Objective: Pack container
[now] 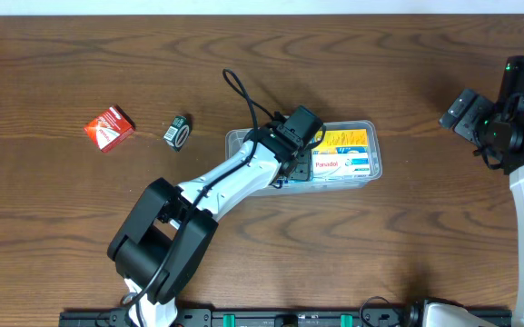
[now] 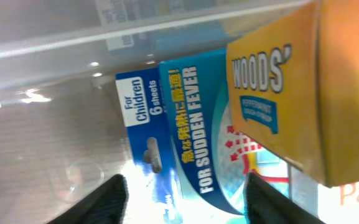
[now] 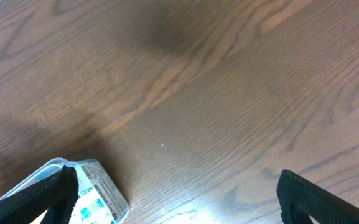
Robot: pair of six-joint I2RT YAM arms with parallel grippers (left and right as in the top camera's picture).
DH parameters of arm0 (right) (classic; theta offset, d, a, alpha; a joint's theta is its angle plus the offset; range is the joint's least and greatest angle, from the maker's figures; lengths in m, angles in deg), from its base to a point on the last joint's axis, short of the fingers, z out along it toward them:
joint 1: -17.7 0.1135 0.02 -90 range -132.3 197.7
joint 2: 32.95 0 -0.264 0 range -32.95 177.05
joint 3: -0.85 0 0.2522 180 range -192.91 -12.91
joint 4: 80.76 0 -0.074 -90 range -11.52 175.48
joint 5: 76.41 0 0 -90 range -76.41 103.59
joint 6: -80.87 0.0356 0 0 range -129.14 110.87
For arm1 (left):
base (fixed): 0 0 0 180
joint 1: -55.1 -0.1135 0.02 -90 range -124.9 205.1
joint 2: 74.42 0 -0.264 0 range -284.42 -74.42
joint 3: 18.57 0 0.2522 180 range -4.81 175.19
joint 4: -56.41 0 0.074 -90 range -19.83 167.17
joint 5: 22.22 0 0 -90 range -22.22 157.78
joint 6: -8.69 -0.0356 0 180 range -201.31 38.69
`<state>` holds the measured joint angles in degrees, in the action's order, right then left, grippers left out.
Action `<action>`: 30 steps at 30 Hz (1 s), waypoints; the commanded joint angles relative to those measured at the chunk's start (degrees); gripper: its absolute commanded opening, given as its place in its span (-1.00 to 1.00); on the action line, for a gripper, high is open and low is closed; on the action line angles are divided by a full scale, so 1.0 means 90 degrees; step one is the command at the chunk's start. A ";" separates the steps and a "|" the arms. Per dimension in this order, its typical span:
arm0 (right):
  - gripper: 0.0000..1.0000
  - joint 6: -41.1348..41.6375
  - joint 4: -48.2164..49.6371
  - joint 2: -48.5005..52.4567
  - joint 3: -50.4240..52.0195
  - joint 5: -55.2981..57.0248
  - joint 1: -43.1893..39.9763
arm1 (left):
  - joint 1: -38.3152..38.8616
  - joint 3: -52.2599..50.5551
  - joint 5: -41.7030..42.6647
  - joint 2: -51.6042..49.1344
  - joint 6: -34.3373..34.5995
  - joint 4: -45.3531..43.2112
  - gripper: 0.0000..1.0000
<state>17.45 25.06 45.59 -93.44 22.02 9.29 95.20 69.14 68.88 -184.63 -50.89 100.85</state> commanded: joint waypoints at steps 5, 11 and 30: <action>0.99 0.0087 -0.0010 0.0012 -0.0027 0.0041 -0.0024 | -0.0274 -0.0022 -0.0029 0.0226 -0.0090 0.0301 0.09; 0.98 0.0087 -0.0010 0.0012 -0.0027 0.0041 -0.0024 | -0.0384 0.0007 -0.0027 0.0704 -0.0471 0.0355 0.09; 0.97 0.0087 -0.0010 0.0012 -0.0027 0.0041 -0.0024 | -0.1149 0.0022 -0.1615 0.2997 -0.1763 0.1382 0.28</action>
<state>17.45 25.06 45.59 -93.44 22.00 9.29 88.14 69.14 60.90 -157.73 -65.30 112.63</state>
